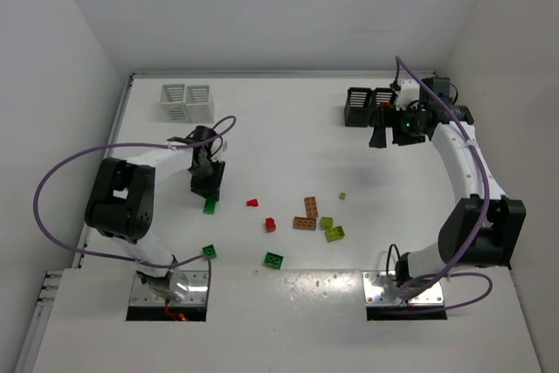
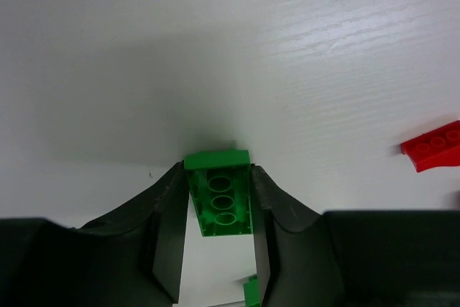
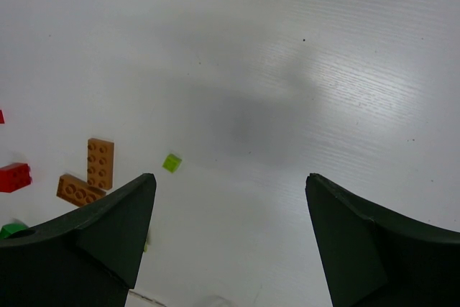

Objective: Sort the legos into containers by color

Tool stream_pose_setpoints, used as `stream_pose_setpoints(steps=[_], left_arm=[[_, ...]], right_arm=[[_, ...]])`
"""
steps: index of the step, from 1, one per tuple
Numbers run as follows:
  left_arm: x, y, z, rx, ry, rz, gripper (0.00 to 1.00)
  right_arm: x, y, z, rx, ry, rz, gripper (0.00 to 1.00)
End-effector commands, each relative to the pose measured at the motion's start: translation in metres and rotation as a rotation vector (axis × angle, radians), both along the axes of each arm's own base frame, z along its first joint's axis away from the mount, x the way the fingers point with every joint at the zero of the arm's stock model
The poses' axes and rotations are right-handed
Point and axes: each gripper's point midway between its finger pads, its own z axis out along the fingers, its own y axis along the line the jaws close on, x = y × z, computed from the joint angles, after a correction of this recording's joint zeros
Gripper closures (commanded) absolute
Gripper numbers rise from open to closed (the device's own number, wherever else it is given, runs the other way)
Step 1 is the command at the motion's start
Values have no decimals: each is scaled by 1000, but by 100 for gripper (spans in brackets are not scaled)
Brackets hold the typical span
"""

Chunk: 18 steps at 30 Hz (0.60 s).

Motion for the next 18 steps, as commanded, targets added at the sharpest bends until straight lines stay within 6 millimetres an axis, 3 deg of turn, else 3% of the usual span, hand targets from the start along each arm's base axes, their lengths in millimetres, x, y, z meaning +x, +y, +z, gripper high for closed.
stream_pose_setpoints(steps=[1, 3, 4, 8, 9, 11, 12, 16, 18], left_arm=[[34, -2, 41, -59, -158, -13, 86], [56, -1, 70, -68, -256, -27, 88], [75, 1, 99, -73, -342, -12, 88], [123, 10, 155, -66, -529, 10, 88], [143, 19, 177, -66, -583, 36, 88], [168, 26, 198, -61, -653, 59, 88], [186, 36, 221, -51, -719, 87, 88], [236, 54, 246, -88, -873, 185, 89], [253, 66, 247, -97, -914, 242, 89]], right_arm=[[4, 2, 1, 14, -22, 6, 15], [2, 7, -2, 23, -13, 21, 15], [2, 7, -4, 28, -11, 14, 15], [1, 11, -6, 50, -9, 17, 15], [1, 13, -5, 59, -9, 23, 15], [1, 13, -8, 60, 0, 23, 15], [1, 13, -8, 60, 0, 23, 15], [1, 14, -8, 67, -1, 28, 15], [1, 14, -10, 67, -2, 28, 15]])
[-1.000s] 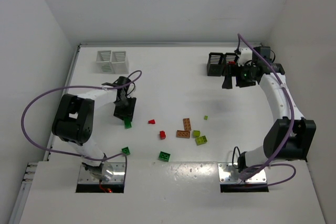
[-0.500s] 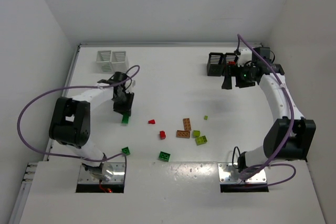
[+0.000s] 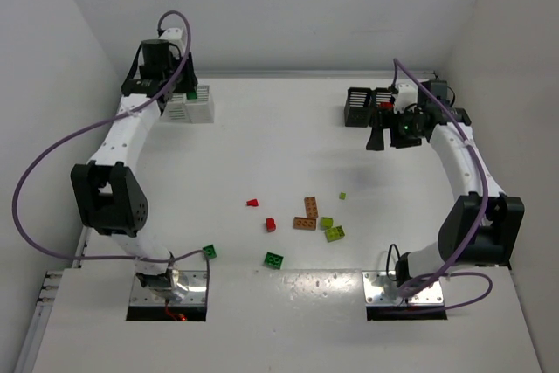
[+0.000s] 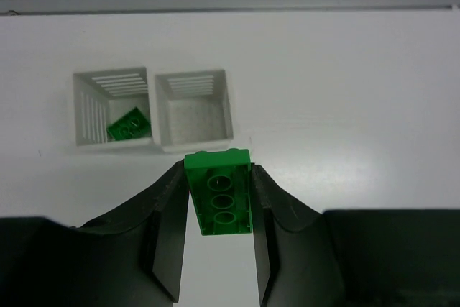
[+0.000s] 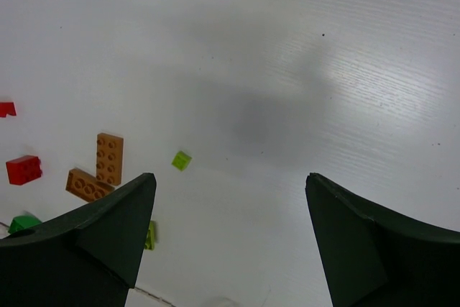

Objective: Sort the legos into containers by color

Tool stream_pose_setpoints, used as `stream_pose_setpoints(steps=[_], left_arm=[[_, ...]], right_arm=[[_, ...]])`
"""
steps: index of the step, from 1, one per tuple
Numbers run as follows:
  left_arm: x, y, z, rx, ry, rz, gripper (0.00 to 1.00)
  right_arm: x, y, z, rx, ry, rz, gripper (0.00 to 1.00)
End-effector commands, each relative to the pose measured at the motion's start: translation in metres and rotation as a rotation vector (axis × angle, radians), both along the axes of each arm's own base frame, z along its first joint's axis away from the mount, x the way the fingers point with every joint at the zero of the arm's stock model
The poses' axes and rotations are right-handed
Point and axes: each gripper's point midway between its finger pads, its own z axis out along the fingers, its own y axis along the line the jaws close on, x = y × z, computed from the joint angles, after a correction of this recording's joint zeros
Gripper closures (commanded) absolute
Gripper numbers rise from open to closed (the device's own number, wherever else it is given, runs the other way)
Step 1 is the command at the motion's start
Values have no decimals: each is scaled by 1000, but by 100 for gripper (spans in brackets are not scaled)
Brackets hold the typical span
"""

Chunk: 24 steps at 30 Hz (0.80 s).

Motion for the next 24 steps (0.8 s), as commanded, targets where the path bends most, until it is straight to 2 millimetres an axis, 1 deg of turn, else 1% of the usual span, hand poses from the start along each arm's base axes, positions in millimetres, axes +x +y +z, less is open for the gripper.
stream_pose_setpoints(steps=[1, 2, 3, 4, 5, 6, 7, 8, 9, 10, 11, 14, 15, 16, 17, 18, 19, 20, 21, 22, 23, 24], left_arm=[[38, 18, 3, -38, -105, 84, 90], [45, 24, 3, -38, -124, 94, 90], [52, 26, -3, -33, -129, 105, 90], [57, 35, -6, -28, -139, 128, 90], [63, 35, -1, -29, -160, 128, 90], [73, 41, -3, -28, -162, 137, 90], [78, 51, -3, -22, -166, 162, 90], [84, 51, -3, -32, -168, 166, 90], [88, 60, -4, -31, -170, 182, 90], [94, 68, 2, -43, -187, 202, 90], [99, 69, -8, -43, -172, 203, 90], [106, 83, -10, -37, -176, 231, 90], [110, 85, -13, -34, -173, 239, 90], [110, 85, -13, -34, -173, 239, 90], [112, 91, -16, -33, -170, 249, 90], [113, 93, -22, -29, -161, 257, 90], [113, 99, -22, -28, -161, 268, 90], [114, 99, -27, -28, -152, 268, 90], [114, 99, -27, -28, -152, 268, 90], [114, 105, -33, -18, -143, 274, 90], [114, 105, -33, -18, -143, 274, 90], [114, 105, -33, -18, -143, 274, 90]], right_arm=[[5, 6, 0, 28, -21, 9, 15], [5, 6, -3, 29, -11, 9, 15], [5, 6, -3, 29, -11, 9, 15], [5, 6, -3, 29, -11, 9, 15], [5, 6, 0, 29, -11, 9, 15], [5, 6, 0, 29, -11, 9, 15], [5, 6, 0, 29, -11, 9, 15], [5, 6, 0, 29, -11, 9, 15], [5, 6, 0, 29, -11, 9, 15], [5, 6, 0, 29, -11, 9, 15], [3, 7, -7, 31, 7, 9, 15], [3, 7, -7, 31, 7, 9, 15], [4, 7, -10, 31, 16, 8, 15], [4, 7, -10, 31, 16, 8, 15], [4, 7, -10, 31, 16, 8, 15], [6, 6, -6, 31, 7, 9, 15], [6, 6, -10, 32, 18, 8, 15], [6, 6, -10, 32, 18, 8, 15], [6, 6, -10, 32, 18, 8, 15], [6, 6, -10, 32, 18, 8, 15], [6, 6, -13, 32, 27, 8, 15], [9, 6, -9, 31, 16, 8, 15]])
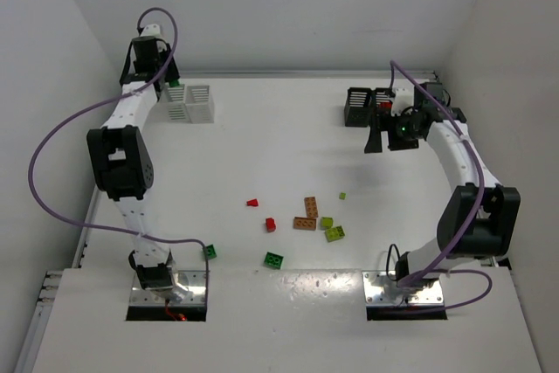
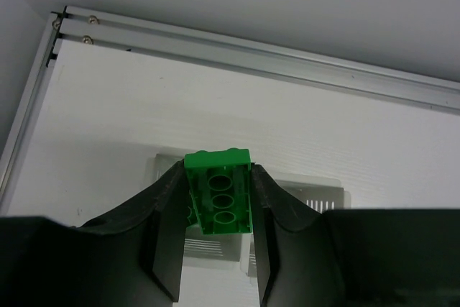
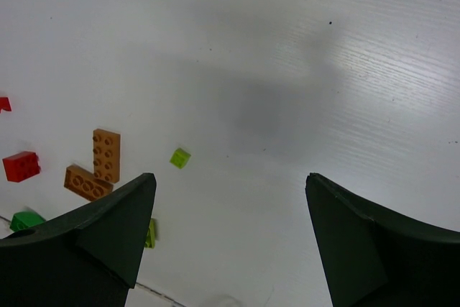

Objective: Sort the legos into containers by color

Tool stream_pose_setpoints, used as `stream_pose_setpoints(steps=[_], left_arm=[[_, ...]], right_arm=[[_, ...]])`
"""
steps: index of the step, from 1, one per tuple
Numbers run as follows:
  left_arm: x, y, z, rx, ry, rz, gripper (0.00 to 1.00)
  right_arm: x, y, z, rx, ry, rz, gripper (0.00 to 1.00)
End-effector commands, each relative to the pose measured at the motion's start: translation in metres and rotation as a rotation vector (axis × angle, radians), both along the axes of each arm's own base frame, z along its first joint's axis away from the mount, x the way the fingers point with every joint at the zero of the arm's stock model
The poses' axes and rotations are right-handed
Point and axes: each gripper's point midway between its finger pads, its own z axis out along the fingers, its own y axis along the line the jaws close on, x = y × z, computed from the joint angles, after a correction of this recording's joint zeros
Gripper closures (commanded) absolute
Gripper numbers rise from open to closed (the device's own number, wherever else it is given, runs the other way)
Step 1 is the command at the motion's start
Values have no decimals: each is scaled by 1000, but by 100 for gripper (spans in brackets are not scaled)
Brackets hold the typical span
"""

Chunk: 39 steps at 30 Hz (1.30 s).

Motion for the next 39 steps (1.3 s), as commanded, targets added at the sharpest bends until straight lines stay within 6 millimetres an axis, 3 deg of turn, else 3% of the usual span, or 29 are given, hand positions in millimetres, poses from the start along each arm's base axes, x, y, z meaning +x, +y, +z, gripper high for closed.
stream_pose_setpoints(steps=[1, 3, 12, 15, 23, 27, 31, 33, 34, 35, 36, 37, 38, 39], left_arm=[[10, 12, 18, 10, -63, 32, 89], [8, 12, 3, 16, -32, 28, 87], [7, 26, -19, 47, 11, 66, 73], [7, 27, -19, 57, 13, 62, 69], [6, 27, -13, 66, 4, 59, 41], [5, 27, -4, 75, -4, 55, 37], [-6, 31, 37, 81, -61, 66, 36], [-17, 34, 54, 71, -89, 70, 36], [-29, 25, 76, 59, -113, 29, 35], [-39, 25, 77, 48, -102, 15, 33], [-48, 26, 81, 43, -98, 11, 25], [-66, 22, 101, 55, -112, -2, 9], [-77, 24, 103, 56, -104, -12, 3], [-89, 27, 96, 74, -75, -24, 0]], right_arm=[[10, 5, 8, 19, -38, 6, 15], [9, 6, 8, 27, -39, 10, 15], [12, 6, 8, 22, -42, 18, 15], [12, 6, 8, 22, -42, 18, 15], [3, 11, 2, 28, -34, 39, 15], [2, 16, 2, 35, -38, 62, 15], [-1, 45, 12, 57, -77, 159, 20], [-7, 79, 18, 73, -100, 252, 20], [-11, 90, 12, 75, -81, 285, 20], [-17, 114, 12, 78, -75, 355, 20], [-21, 126, 11, 79, -63, 390, 20], [-26, 138, 0, 78, -28, 425, 20], [-35, 161, 0, 79, -25, 497, 20], [-41, 172, -2, 63, -19, 538, 20]])
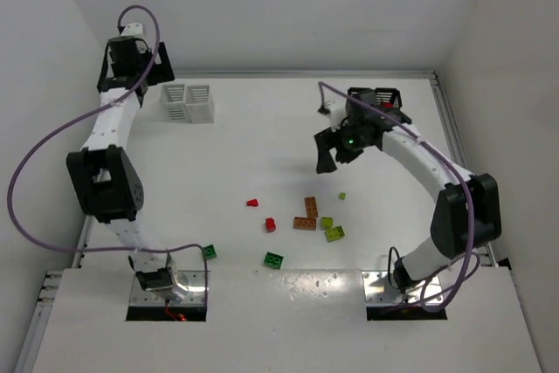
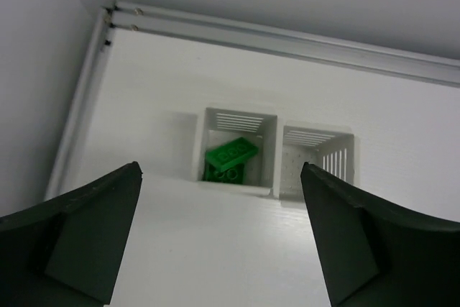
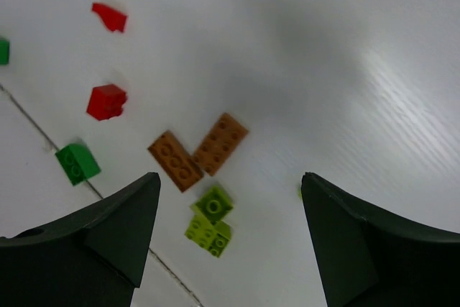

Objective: Sort the legos into containers by color

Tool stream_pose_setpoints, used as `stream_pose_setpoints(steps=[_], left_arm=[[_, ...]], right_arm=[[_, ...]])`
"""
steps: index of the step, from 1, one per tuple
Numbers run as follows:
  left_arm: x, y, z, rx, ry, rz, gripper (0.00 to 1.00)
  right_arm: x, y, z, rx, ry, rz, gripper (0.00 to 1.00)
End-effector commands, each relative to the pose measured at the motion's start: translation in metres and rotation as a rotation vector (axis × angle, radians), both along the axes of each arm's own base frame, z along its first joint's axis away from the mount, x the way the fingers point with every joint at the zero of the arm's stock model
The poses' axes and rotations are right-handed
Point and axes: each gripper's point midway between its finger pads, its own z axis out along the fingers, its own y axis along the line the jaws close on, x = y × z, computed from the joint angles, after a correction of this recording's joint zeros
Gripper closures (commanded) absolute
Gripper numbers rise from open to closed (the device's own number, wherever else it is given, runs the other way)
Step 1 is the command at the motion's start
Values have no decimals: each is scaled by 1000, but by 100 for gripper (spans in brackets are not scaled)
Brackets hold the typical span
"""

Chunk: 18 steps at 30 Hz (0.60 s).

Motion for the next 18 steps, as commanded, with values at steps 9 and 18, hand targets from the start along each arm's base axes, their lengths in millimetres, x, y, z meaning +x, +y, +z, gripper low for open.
stream_pose_setpoints(steps=[9, 18], left_arm=[[-138, 24, 50, 0, -14, -5, 0], [-164, 47, 39, 11, 10, 58, 0]], right_arm=[[-84, 146, -34, -98, 56, 456, 20], [-110, 174, -79, -248, 107, 491, 20]])
